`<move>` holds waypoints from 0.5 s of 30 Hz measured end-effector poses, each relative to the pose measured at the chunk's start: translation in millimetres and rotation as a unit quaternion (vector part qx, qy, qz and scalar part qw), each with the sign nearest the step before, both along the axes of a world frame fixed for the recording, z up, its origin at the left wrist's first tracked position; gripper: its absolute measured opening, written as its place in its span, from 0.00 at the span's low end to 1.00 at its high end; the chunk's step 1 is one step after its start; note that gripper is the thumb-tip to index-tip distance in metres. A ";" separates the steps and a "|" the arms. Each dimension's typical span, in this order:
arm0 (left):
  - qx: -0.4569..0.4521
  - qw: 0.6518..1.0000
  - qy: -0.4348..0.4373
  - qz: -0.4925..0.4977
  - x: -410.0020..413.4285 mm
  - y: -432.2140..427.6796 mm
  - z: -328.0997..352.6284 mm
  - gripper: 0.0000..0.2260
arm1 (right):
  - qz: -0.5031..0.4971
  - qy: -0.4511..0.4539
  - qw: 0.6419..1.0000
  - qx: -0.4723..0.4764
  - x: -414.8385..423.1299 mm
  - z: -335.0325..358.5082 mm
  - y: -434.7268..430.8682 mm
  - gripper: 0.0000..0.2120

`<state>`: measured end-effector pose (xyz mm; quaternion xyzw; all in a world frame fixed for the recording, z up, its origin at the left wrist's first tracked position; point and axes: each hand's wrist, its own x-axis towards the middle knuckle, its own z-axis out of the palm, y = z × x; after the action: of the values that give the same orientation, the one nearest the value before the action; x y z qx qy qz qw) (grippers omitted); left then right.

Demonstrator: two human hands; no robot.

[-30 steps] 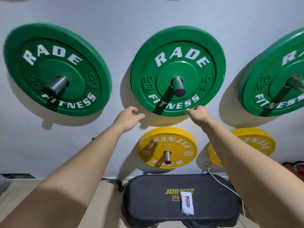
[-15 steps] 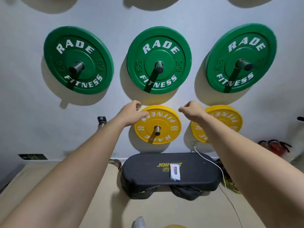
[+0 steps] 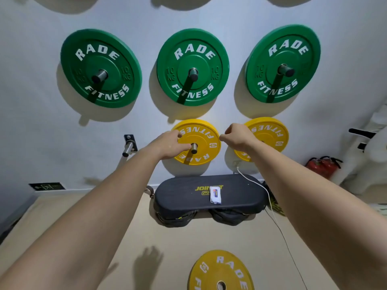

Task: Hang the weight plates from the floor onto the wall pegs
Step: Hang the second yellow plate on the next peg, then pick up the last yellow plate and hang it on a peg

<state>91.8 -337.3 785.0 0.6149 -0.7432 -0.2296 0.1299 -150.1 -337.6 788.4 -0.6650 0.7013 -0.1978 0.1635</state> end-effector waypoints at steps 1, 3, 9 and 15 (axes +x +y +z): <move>0.004 1.000 0.000 -0.004 0.7 0.9 -5.8 0.31 | -0.003 0.004 1.000 0.005 3.8 -5.9 2.3 0.21; 0.024 1.000 -0.002 -0.020 4.7 1.6 -25.4 0.29 | -0.012 0.008 0.999 0.031 10.8 -28.9 4.3 0.19; 0.052 0.998 -0.014 -0.039 17.9 5.6 -95.5 0.25 | -0.023 0.001 0.997 0.069 29.8 -104.9 12.0 0.13; 0.113 0.993 -0.038 -0.026 24.4 9.4 -193.8 0.30 | -0.027 0.013 0.988 0.149 35.0 -212.0 26.2 0.14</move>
<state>116.3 -327.9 591.2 0.6143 -0.7325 -0.2923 0.0255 -115.1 -311.4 576.5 -0.6164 0.7427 -0.0870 0.2466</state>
